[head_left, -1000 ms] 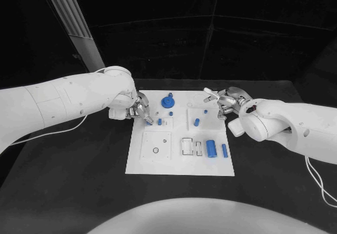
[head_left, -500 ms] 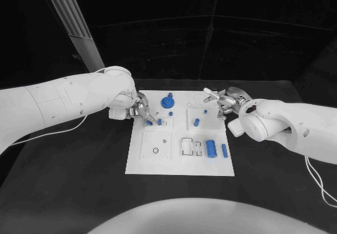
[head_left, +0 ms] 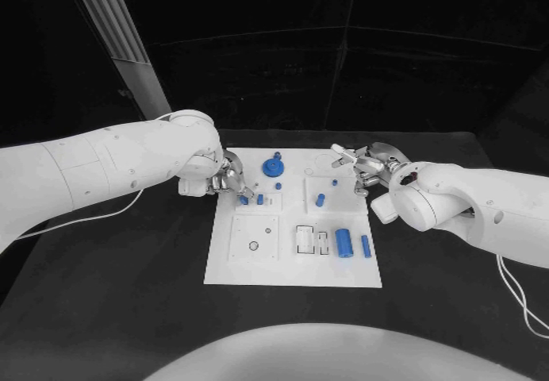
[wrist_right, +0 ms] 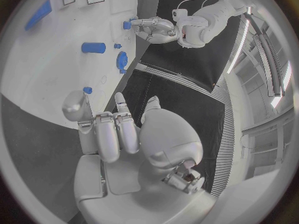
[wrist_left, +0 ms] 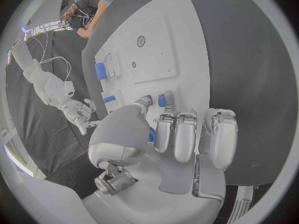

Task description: Assemble the parts on the task board

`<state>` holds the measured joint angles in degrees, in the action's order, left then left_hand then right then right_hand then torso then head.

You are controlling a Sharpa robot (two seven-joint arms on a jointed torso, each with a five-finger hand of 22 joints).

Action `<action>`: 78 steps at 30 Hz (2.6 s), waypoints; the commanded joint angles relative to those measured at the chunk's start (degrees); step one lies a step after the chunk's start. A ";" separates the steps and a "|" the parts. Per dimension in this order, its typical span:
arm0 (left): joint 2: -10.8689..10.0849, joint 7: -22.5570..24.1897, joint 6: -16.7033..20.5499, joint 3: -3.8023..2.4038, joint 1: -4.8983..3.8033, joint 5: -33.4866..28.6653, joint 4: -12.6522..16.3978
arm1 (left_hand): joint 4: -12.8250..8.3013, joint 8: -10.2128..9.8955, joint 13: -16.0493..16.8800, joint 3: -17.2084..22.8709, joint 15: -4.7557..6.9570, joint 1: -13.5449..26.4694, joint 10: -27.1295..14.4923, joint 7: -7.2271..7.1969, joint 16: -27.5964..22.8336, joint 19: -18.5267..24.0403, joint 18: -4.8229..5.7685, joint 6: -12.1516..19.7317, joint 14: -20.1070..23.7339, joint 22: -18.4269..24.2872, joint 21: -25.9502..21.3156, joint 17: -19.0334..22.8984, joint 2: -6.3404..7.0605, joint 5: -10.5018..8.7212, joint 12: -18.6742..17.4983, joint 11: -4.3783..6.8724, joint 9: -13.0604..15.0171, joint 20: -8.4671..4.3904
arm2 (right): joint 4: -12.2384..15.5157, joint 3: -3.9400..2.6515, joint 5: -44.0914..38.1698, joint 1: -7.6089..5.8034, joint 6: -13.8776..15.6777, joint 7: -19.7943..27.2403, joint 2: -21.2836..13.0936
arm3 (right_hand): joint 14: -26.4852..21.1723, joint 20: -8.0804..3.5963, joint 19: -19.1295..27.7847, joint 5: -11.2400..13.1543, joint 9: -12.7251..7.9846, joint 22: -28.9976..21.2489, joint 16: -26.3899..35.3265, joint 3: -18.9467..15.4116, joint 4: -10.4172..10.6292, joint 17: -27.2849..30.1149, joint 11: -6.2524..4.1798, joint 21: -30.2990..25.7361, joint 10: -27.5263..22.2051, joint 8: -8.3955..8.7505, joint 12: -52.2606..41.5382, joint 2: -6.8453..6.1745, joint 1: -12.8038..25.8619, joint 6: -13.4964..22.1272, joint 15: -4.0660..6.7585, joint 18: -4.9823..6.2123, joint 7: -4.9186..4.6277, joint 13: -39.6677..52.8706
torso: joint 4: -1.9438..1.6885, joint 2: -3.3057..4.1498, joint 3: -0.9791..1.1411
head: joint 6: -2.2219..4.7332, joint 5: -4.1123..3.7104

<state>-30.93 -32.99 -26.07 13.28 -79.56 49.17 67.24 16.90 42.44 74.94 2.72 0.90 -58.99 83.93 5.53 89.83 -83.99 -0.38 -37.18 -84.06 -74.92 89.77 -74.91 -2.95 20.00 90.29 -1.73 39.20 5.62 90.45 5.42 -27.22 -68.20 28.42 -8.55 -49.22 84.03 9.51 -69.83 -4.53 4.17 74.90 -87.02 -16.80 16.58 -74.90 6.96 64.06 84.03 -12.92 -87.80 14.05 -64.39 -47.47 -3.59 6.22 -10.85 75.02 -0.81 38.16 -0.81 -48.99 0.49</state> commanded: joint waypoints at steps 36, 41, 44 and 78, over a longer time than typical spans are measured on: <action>-0.39 -0.31 -0.29 0.11 0.15 -0.08 0.20 | -0.16 2.46 15.06 -2.22 0.15 -3.51 6.07 -0.60 0.17 -6.01 0.38 0.69 -5.94 -15.08 0.23 -15.09 1.14 15.10 -0.29 0.24 3.21 0.14 | 0.03 -0.03 -0.20 -0.07 -0.46 0.19 -0.03 | 2.45 -0.10 -0.42 -0.41 -0.09 5.80 -0.37 -0.35 -0.01 -10.75 -0.31 0.08 3.09 -0.13 -0.22 0.50 -0.14 0.57 0.41 0.24 -0.12 12.16 | 0.00 0.01 -0.02 | 0.08 0.06; -0.41 -0.19 -0.27 0.11 0.15 -0.08 0.14 | -0.15 2.34 15.06 -1.82 0.24 -4.28 6.07 -0.70 0.17 -6.00 0.38 0.89 -5.94 -15.08 0.23 -15.09 1.41 19.46 -0.29 0.33 3.37 0.08 | 0.03 -0.03 -0.21 -0.07 -0.50 0.06 -0.03 | 2.45 -0.10 -0.42 -0.41 -0.09 5.80 -0.37 -0.35 -0.01 -10.75 -0.31 0.08 3.09 -0.13 -0.22 0.50 -0.14 0.57 0.41 0.24 -0.12 12.16 | -0.01 0.01 -0.01 | 0.07 0.04; -0.37 -0.16 -0.32 0.11 0.15 -0.08 0.11 | -0.17 2.32 15.06 -1.30 0.30 -4.81 6.07 -0.77 0.17 -6.00 0.38 0.89 -5.94 -15.08 0.23 -15.09 1.64 23.12 -0.29 0.40 3.50 0.02 | 0.03 -0.03 -0.21 -0.07 -0.54 0.00 -0.02 | 2.45 -0.10 -0.42 -0.41 -0.09 5.80 -0.37 -0.35 -0.01 -10.75 -0.31 0.08 3.09 -0.13 -0.22 0.50 -0.14 0.57 0.41 0.24 -0.12 12.16 | 0.00 0.03 0.00 | 0.07 0.05; 0.16 -2.57 -1.88 0.11 0.19 -0.05 0.08 | -0.53 3.20 15.06 5.96 0.74 -11.66 6.07 -1.11 0.17 -5.72 0.30 0.99 -5.94 -14.97 0.02 -15.09 3.14 29.70 -0.29 0.77 5.20 -0.49 | 0.08 -0.03 -0.22 -0.07 -0.69 -0.03 0.07 | 2.45 -0.10 -0.42 -0.41 -0.09 5.80 -0.37 -0.35 -0.01 -10.75 -0.31 0.08 3.09 -0.13 -0.22 0.50 -0.14 0.57 0.41 0.24 -0.12 12.16 | 0.00 0.01 0.01 | 0.04 0.08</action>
<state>-30.83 -34.12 -26.34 13.22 -79.58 48.99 67.29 16.35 45.46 74.94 8.35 1.33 -70.12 83.93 4.67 89.83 -83.99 -0.38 -36.33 -84.06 -74.92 89.77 -74.91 0.31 50.71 90.29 -1.32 44.34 5.62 90.44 5.42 -27.25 -68.19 28.16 -8.78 -49.18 84.03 9.51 -69.82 -4.82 4.18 74.90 -87.03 -16.80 16.58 -74.90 6.96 64.06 84.03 -12.92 -87.80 14.05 -64.39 -47.26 -3.59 6.22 -11.06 75.02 -0.80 38.17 -0.81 -48.95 0.59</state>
